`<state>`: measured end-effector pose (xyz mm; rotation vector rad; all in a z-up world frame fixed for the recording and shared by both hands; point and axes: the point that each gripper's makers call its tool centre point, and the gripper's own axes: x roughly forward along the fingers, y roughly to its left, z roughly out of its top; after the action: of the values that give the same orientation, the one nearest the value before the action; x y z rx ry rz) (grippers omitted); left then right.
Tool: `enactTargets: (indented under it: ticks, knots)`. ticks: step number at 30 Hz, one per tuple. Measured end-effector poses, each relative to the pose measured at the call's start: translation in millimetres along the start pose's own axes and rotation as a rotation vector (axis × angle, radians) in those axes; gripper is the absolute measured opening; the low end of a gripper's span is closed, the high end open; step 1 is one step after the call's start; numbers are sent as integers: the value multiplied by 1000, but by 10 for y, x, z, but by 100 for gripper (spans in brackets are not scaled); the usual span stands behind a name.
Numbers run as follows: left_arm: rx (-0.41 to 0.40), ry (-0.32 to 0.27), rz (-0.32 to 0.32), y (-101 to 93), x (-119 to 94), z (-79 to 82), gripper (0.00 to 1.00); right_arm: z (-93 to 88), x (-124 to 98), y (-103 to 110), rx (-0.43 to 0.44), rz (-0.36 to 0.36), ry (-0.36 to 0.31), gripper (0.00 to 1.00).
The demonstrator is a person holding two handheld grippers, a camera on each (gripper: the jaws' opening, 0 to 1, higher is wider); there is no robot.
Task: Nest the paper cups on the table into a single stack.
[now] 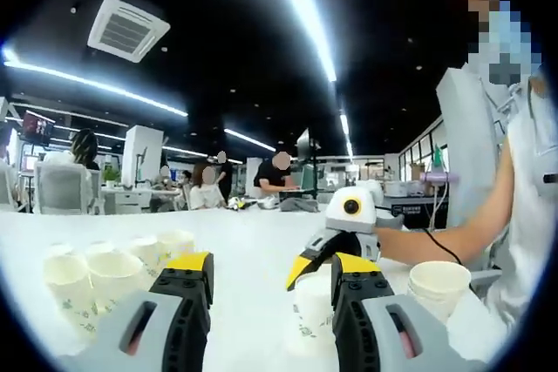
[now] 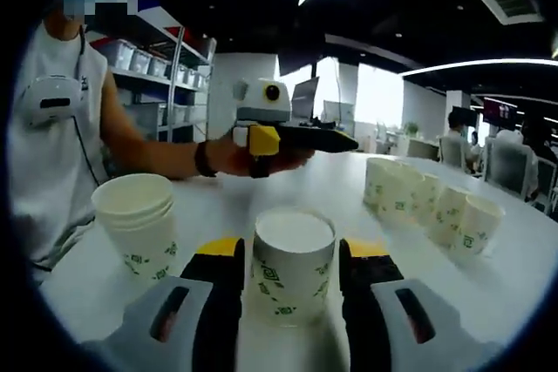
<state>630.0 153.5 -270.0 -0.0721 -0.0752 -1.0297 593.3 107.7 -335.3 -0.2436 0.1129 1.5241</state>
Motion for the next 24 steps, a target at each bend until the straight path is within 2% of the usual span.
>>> enactTargets:
  ticks: [3,6,8,15,19,24]
  knots:
    - [14,4,-15,-26,-11,-28,58,-37,8,-31,-11,-10,16,40]
    - [-15,-5,-33,-23,-6,-53,58,-34,-5,-56,-15,-19,9,40]
    - [-39,-18,-50,-35,1,-51,58,32,-35,-75,-10,-23,-27,40]
    - [-45,-44,-119,-214,43,-22,65,506,-159,-94,59,-13,-274,40]
    - [-72,-52,-163,-315,94,-55,68,597,-143,-71,79,1,-326,40]
    - [-72,-20,-182,-379,165,-174,69,681,-106,-72,100,8,-380,40]
